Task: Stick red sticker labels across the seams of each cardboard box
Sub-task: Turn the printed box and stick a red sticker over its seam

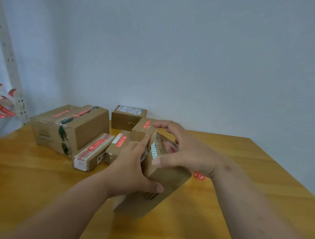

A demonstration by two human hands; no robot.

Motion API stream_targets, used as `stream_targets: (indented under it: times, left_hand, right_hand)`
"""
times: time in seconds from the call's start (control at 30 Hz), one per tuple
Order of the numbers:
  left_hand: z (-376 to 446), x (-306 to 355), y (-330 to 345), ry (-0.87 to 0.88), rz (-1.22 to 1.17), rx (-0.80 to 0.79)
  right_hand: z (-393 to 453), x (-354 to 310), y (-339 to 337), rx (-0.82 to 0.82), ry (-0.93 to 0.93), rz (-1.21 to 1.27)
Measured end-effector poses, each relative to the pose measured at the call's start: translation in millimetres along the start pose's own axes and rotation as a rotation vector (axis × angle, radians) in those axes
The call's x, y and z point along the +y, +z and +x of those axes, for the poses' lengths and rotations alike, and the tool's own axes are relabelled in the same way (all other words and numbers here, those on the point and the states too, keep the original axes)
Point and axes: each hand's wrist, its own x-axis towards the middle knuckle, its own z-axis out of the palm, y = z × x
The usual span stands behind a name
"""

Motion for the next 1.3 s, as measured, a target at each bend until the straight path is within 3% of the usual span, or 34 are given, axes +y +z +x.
stream_targets:
  times: [0.1, 0.2, 0.43, 0.6, 0.83, 1.07, 1.3]
  left_hand:
    - [4, -3, 10, -0.003, 0.109, 0.226]
    - [9, -7, 20, -0.027, 0.203, 0.355]
    - [12, -23, 25, 0.051, 0.272, 0.474]
    - [12, -26, 27, 0.071, 0.319, 0.499]
    - [18, -31, 31, 0.085, 0.436, 0.541]
    - [22, -38, 31, 0.147, 0.591, 0.617]
    - [23, -46, 35, 0.187, 0.626, 0.617]
  right_hand:
    - [3, 8, 4, 0.211, 0.049, 0.116]
    - [11, 15, 15, 0.366, 0.108, -0.053]
    - [23, 19, 16, 0.416, 0.126, -0.099]
    - [26, 17, 14, 0.387, 0.118, -0.186]
    - [24, 7, 11, 0.285, 0.055, -0.577]
    - [24, 4, 12, 0.156, 0.024, -0.787]
    - [28, 18, 17, 0.195, 0.014, -0.751]
